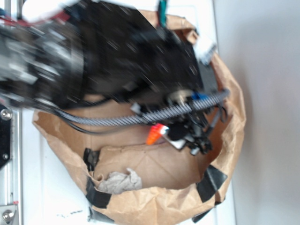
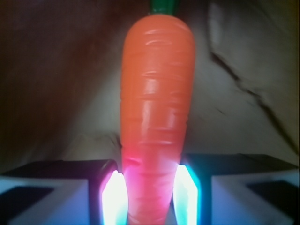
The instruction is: Grab the carrot.
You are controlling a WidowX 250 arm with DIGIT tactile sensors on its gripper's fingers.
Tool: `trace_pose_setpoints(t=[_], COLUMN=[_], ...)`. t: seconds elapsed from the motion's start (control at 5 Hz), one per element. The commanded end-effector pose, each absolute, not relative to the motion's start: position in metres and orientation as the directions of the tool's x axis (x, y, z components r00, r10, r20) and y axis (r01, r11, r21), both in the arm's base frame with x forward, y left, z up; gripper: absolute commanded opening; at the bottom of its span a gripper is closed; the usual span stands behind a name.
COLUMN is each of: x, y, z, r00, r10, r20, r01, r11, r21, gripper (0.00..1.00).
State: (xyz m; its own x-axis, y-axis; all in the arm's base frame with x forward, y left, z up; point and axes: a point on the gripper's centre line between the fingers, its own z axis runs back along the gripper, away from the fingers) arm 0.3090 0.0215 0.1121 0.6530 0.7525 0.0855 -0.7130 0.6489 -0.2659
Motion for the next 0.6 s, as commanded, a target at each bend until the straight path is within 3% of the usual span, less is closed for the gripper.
trace_pose_setpoints(t=[0.0,0.4], x=[0.287,0.263], y=[0.031,0.027], z=[0.164,0.178], r00=[0.695,0.724], r10=[0.712,0.673], r20=[0.098,0.152], r01=[-0.675,-0.638], r11=[0.694,0.737], r21=[-0.251,-0.222], gripper=[0.0,0.0])
